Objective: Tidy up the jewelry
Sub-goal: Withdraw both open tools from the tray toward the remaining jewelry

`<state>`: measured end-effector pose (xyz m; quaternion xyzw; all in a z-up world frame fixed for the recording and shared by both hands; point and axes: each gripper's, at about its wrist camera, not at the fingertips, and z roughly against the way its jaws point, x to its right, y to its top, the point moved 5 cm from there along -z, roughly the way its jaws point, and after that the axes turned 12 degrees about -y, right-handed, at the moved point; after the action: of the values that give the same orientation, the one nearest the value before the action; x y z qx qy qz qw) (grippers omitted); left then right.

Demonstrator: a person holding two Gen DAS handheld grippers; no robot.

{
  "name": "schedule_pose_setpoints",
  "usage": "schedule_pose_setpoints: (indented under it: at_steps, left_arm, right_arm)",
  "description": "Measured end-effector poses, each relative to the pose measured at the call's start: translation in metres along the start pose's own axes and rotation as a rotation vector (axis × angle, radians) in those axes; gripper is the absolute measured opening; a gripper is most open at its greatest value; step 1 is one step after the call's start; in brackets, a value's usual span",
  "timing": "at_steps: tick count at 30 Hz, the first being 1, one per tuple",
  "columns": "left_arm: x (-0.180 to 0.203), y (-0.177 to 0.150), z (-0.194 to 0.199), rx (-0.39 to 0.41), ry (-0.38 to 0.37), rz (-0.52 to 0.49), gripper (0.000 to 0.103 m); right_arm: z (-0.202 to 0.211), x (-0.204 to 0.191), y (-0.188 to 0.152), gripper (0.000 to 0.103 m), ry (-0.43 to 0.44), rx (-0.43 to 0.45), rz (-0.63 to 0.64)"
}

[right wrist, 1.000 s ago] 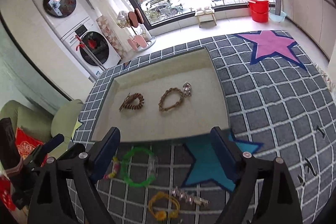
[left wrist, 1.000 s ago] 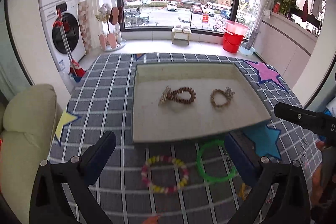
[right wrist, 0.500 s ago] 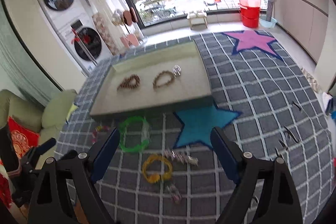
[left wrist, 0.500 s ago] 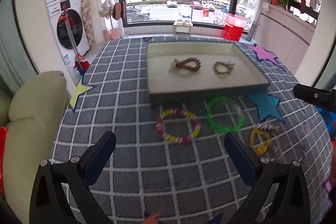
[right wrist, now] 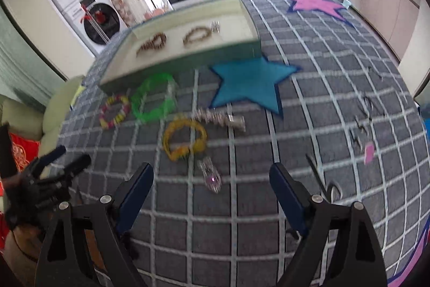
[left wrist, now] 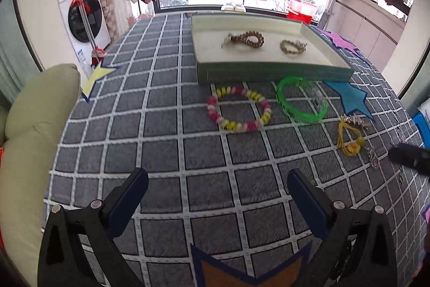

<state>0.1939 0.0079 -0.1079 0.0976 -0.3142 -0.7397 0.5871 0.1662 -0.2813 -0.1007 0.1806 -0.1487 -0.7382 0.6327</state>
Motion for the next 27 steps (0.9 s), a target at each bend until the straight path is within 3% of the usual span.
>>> schedule_pose_setpoints:
  at_steps: [9, 20, 27]
  left_arm:
    - [-0.003, -0.001, -0.015, -0.027, -0.005, 0.039, 0.103]
    - [-0.007, 0.03, -0.036, -0.019, -0.017, 0.054, 0.103]
    - [-0.01, 0.053, -0.044, 0.01, -0.024, 0.057, 0.103]
  right_arm:
    - [-0.013, -0.004, -0.018, 0.09, -0.026, -0.022, 0.017]
    - [-0.017, -0.019, -0.014, 0.089, -0.086, 0.009, 0.062]
    - [-0.019, -0.024, -0.009, 0.079, -0.096, 0.019, 0.075]
